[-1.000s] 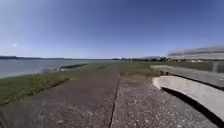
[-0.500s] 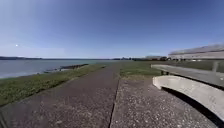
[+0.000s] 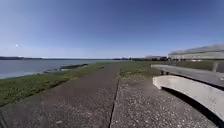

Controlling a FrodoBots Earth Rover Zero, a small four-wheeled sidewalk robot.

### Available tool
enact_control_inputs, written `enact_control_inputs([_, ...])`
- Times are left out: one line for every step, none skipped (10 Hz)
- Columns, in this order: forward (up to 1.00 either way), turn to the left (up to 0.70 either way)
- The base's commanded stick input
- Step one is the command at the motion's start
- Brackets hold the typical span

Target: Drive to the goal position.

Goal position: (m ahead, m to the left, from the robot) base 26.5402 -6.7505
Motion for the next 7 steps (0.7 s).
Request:
enact_control_inputs([0.00, 0.00])
enact_control_inputs([0.00, 0.00])
enact_control_inputs([0.00, 0.00])
enact_control_inputs([0.00, 0.00])
enact_control_inputs([0.00, 0.00])
enact_control_inputs([0.00, 0.00])
enact_control_inputs([0.00, 0.00])
